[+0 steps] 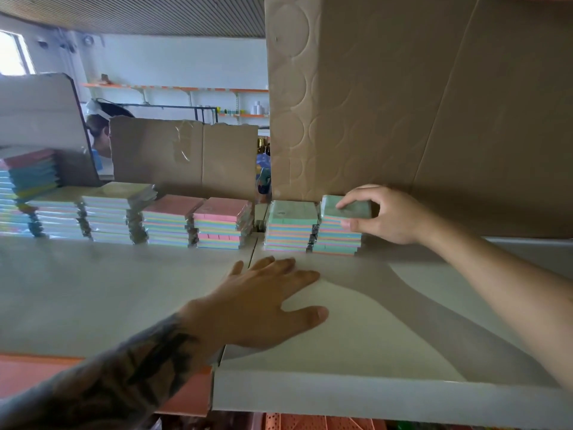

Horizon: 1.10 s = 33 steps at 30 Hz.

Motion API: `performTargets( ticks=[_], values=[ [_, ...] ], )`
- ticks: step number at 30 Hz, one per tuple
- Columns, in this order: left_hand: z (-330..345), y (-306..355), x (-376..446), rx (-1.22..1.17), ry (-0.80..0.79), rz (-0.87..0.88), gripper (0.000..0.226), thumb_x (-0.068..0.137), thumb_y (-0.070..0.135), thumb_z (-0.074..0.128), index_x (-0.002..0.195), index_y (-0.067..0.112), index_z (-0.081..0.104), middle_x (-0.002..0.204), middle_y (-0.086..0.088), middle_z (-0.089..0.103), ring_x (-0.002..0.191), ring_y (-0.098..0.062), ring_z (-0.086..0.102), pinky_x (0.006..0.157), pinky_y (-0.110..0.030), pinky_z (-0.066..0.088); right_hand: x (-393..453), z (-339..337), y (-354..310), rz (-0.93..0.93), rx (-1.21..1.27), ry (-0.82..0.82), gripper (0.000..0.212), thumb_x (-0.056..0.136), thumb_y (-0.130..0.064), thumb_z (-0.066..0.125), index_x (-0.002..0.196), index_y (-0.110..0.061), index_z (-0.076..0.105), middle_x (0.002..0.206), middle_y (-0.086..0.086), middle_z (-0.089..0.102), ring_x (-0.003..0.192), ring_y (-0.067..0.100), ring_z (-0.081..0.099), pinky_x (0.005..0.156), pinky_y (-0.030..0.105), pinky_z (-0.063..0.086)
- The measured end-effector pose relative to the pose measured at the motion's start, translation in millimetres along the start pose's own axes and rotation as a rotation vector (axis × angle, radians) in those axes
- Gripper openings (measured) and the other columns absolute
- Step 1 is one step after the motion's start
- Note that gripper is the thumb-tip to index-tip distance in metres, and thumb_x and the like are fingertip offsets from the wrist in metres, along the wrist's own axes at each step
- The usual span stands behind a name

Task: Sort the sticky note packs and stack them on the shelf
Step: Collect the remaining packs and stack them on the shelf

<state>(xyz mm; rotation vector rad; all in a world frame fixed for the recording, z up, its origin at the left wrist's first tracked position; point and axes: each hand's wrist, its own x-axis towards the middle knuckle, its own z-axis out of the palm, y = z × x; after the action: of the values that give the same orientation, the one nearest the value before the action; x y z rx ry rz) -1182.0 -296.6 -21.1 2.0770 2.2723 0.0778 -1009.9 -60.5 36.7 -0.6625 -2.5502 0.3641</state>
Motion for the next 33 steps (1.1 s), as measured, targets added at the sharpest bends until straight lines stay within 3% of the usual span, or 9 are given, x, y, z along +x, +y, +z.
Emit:
performTargets(
  ticks=[2, 5, 12, 17, 22, 27, 33],
  values=[
    [-0.3, 0.7, 0.5, 0.002, -0.005, -0.005, 0.079, 0.085, 0.088, 0.021, 0.154, 0.053, 0.009, 0.167, 0.015, 0.012, 0.154, -0.011, 0.008, 0.123, -0.053, 0.016, -1.4, 1.5, -0.3, 0.010, 0.024, 0.009, 0.030, 0.084, -0.041, 0.083, 0.112, -0.045, 0.072, 0.133, -0.016, 0.058, 0.122, 0.004, 0.054, 0.098, 0.015, 0.036],
    [-2.1, 1.6, 0.3, -0.002, -0.010, -0.003, 0.075, 0.088, 0.085, 0.026, 0.155, 0.053, 0.010, 0.167, 0.014, 0.012, 0.154, -0.011, 0.008, 0.123, -0.053, 0.015, -2.2, 4.1, 0.0, 0.013, 0.000, 0.030, 0.029, 0.086, -0.040, 0.081, 0.114, -0.045, 0.074, 0.143, -0.017, 0.054, 0.128, 0.001, 0.051, 0.100, 0.018, 0.033],
    [-1.5, 0.4, 1.3, -0.021, -0.022, -0.002, 0.077, 0.086, 0.087, 0.023, 0.154, 0.054, 0.010, 0.168, 0.014, 0.011, 0.154, -0.011, 0.007, 0.123, -0.054, 0.014, -1.4, 9.7, -5.0, 0.009, -0.041, 0.049, 0.029, 0.089, -0.038, 0.079, 0.117, -0.044, 0.074, 0.139, -0.015, 0.058, 0.124, 0.004, 0.055, 0.102, 0.018, 0.034],
    [-3.7, 1.0, 1.1, -0.025, -0.027, 0.005, 0.076, 0.087, 0.085, 0.024, 0.155, 0.052, 0.013, 0.167, 0.015, 0.013, 0.153, -0.011, 0.009, 0.123, -0.052, 0.015, -7.3, 10.4, -11.1, 0.040, -0.048, 0.049, 0.033, 0.092, -0.030, 0.077, 0.123, -0.037, 0.073, 0.148, -0.008, 0.052, 0.130, 0.007, 0.051, 0.097, 0.002, 0.025],
    [-8.9, 4.5, 4.5, -0.007, -0.012, 0.040, 0.078, 0.085, 0.086, 0.025, 0.154, 0.050, 0.021, 0.165, 0.016, 0.021, 0.153, -0.011, 0.016, 0.123, -0.046, 0.018, -31.6, 3.8, -15.5, 0.058, -0.049, 0.092, 0.053, 0.091, -0.030, 0.076, 0.140, -0.037, 0.060, 0.158, -0.004, 0.041, 0.145, 0.009, 0.039, 0.115, 0.018, 0.023],
    [-17.1, 29.8, 19.9, -0.049, 0.029, 0.083, 0.091, 0.073, 0.098, 0.015, 0.151, 0.053, 0.028, 0.163, 0.018, 0.029, 0.150, -0.011, 0.028, 0.123, -0.044, 0.023, -79.2, -13.4, 2.9, 0.061, -0.123, 0.070, 0.059, 0.089, -0.029, 0.077, 0.144, -0.035, 0.056, 0.157, -0.001, 0.044, 0.145, 0.011, 0.039, 0.120, 0.024, 0.025],
    [-21.3, 115.3, 54.7, -0.058, 0.001, 0.142, 0.086, 0.077, 0.091, 0.023, 0.152, 0.049, 0.032, 0.161, 0.022, 0.033, 0.147, -0.010, 0.033, 0.121, -0.042, 0.027, -155.0, -51.7, 55.2, 0.152, -0.142, 0.031, 0.062, 0.095, -0.037, 0.070, 0.151, -0.041, 0.044, 0.154, -0.016, 0.044, 0.141, 0.004, 0.039, 0.116, 0.030, 0.034]
  ],
)
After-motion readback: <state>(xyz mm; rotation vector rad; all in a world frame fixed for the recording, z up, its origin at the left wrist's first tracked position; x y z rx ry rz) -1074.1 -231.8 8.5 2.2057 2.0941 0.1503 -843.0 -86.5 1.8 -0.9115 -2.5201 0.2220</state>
